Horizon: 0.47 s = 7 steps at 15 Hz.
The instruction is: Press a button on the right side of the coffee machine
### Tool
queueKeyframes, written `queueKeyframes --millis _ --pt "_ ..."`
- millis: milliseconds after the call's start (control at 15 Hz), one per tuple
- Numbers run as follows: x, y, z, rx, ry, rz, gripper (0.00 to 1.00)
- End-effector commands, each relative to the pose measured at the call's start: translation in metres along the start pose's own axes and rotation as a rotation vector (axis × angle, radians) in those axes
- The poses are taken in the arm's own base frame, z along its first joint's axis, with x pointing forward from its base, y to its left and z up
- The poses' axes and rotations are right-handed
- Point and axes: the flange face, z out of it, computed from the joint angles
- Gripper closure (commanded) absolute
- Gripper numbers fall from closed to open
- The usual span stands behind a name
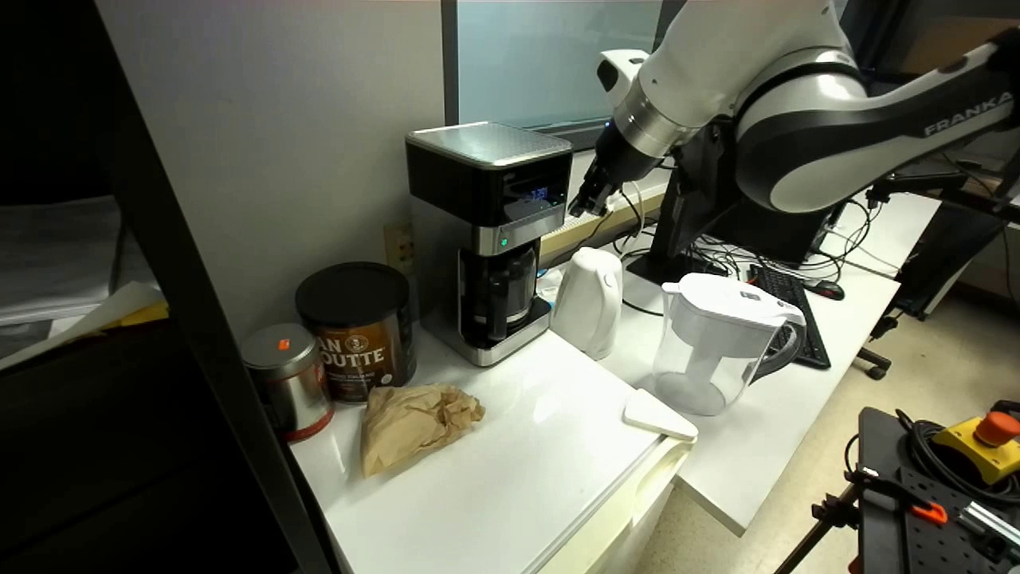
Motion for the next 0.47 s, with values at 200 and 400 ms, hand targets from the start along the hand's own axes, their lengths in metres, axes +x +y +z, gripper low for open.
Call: queueKeyframes --millis 200,400 --pt "-0.035 -0.019 -0.051 -0.092 0.006 -0.127 0.99" --pt "-0.045 -0.024 -0.060 -0.113 0.009 -0.156 0.99"
